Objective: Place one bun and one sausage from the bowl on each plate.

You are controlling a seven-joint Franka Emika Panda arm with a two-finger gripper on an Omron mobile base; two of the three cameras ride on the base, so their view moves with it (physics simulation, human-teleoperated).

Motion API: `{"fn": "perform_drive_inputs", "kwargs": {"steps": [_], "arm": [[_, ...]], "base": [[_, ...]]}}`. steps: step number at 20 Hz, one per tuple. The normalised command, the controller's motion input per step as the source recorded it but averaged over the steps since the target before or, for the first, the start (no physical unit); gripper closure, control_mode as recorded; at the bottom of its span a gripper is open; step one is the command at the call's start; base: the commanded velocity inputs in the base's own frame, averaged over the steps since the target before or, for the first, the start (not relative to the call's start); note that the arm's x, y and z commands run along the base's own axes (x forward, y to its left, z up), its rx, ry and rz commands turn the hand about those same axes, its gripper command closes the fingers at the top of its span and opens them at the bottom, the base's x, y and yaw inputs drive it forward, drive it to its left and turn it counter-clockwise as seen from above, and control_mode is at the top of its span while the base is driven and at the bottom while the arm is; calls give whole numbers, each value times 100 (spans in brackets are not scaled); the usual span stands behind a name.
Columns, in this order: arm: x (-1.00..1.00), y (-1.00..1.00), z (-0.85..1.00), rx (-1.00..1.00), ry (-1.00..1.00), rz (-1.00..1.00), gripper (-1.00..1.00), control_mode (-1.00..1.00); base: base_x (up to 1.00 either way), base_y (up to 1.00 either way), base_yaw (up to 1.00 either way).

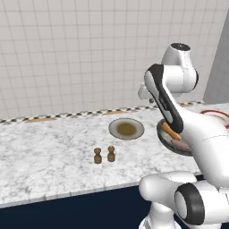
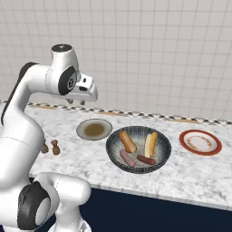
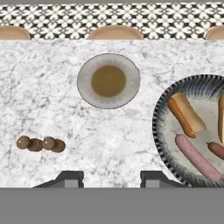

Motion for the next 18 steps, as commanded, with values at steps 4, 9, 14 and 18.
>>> {"fn": "perform_drive_inputs", "kwargs": {"steps": [4, 9, 14, 18], "arm": [[-4, -48, -10, 8, -1, -5, -100, -100], [6, -100, -22, 3, 0, -6, -100, -100], [7, -100, -25, 0, 2, -2, -100, -100], [16, -100, -66, 0, 19, 4, -100, -100]], "base": [[0, 0, 0], [0, 0, 0], [0, 0, 0], [0, 0, 0]]}}
